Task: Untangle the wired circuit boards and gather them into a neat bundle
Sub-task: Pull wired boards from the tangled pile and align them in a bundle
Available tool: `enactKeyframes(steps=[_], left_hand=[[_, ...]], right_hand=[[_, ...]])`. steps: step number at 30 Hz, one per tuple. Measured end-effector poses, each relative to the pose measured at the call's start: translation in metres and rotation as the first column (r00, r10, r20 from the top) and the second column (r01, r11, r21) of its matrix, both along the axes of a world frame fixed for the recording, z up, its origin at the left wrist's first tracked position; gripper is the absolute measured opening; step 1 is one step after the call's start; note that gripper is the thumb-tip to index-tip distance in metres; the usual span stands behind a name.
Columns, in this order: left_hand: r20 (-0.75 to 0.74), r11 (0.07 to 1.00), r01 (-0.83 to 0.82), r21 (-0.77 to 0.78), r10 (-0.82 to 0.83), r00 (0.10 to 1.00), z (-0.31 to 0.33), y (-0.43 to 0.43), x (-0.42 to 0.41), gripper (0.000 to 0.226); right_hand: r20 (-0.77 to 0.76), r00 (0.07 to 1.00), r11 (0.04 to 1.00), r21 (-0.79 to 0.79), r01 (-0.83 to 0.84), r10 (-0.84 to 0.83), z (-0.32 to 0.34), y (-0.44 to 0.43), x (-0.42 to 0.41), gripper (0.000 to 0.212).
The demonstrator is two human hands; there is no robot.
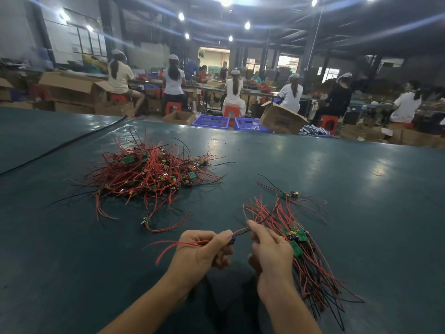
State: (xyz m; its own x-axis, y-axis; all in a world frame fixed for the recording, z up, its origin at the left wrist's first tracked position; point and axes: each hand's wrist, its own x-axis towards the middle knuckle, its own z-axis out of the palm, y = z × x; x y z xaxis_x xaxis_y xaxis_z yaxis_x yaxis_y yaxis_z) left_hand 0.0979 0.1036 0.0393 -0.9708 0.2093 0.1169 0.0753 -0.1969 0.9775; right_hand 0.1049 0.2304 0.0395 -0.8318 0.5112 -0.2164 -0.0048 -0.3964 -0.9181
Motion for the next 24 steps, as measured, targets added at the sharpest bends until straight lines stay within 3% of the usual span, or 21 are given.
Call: enactKeyframes(steps=[6, 9, 14, 17, 19, 24], left_hand=[[-0.073, 1.000, 0.025, -0.008, -0.025, 0.997, 0.005, -0.005, -0.001, 0.028], [-0.083, 0.999, 0.048, -0.003, -0.048, 0.995, 0.006, -0.007, -0.001, 0.034], [-0.054, 0.999, 0.047, -0.028, -0.049, 0.997, 0.003, -0.006, -0.004, 0.033], [-0.066, 0.997, 0.030, -0.066, -0.034, 0.997, 0.002, -0.005, -0.006, 0.032], [-0.094, 0.995, 0.032, -0.097, -0.041, 0.995, 0.002, -0.006, -0.006, 0.034], [-0.092, 0.992, 0.067, -0.102, -0.077, 0.993, 0.004, -0.008, -0.007, 0.031]], right_hand=[[-0.062, 0.992, 0.977, -0.194, 0.093, -0.107, 0.012, 0.029, -0.001, 0.009], [-0.105, 0.985, 0.962, -0.252, 0.107, -0.137, 0.012, 0.032, 0.000, 0.009], [-0.077, 0.994, 0.992, -0.112, 0.066, -0.075, 0.004, 0.015, 0.001, 0.023], [-0.036, 0.991, 0.990, 0.063, -0.126, 0.129, -0.003, -0.007, 0.004, 0.034], [-0.036, 0.972, 0.964, 0.142, -0.226, 0.234, -0.004, -0.019, 0.007, 0.029], [-0.055, 0.987, 0.983, 0.112, -0.147, 0.154, -0.003, -0.014, 0.003, 0.022]])
